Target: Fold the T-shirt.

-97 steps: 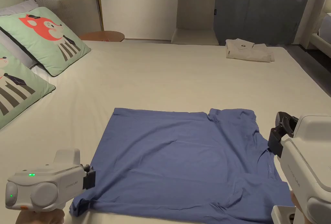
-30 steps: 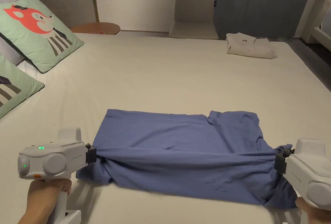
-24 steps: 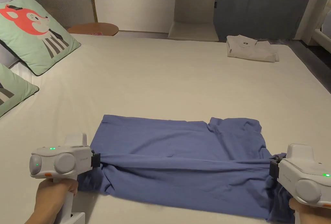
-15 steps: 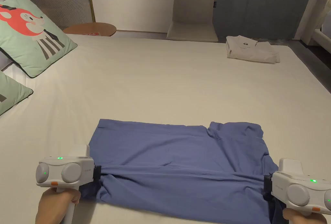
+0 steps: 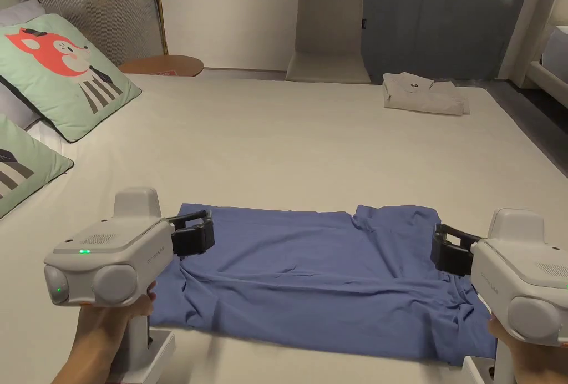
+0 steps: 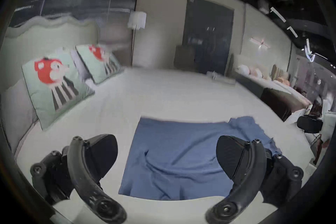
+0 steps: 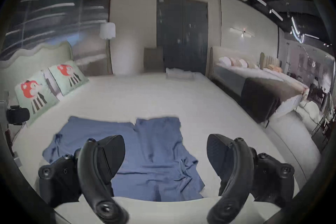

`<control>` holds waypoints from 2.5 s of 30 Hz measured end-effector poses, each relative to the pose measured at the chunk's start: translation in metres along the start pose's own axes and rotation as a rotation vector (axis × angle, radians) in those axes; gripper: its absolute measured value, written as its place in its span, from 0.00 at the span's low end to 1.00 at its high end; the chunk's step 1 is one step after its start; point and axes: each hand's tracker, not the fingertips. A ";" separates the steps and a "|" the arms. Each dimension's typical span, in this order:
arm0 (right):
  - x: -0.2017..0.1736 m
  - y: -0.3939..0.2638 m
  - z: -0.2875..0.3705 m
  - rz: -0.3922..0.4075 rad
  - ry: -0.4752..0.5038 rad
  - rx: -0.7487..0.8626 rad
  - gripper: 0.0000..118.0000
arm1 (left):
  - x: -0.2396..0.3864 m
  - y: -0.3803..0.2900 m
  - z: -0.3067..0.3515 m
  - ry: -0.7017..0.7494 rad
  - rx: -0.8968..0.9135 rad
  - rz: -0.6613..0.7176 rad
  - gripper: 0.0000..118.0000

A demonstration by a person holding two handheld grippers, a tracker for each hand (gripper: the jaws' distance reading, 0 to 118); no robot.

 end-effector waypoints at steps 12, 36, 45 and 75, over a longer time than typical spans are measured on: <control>-0.035 -0.012 0.092 0.082 -0.036 0.224 0.61 | 0.026 -0.029 0.074 0.021 0.208 -0.067 0.29; -0.031 -0.023 0.089 0.065 -0.048 0.199 0.01 | -0.054 -0.046 -0.010 0.021 -0.319 0.057 0.17; -0.023 -0.034 0.052 0.063 -0.051 0.111 0.01 | -0.088 -0.089 -0.065 0.125 -0.545 0.054 0.84; 0.040 -0.141 -0.066 -0.135 -0.035 -0.513 0.56 | -0.064 -0.080 -0.059 0.043 -0.478 -0.034 0.06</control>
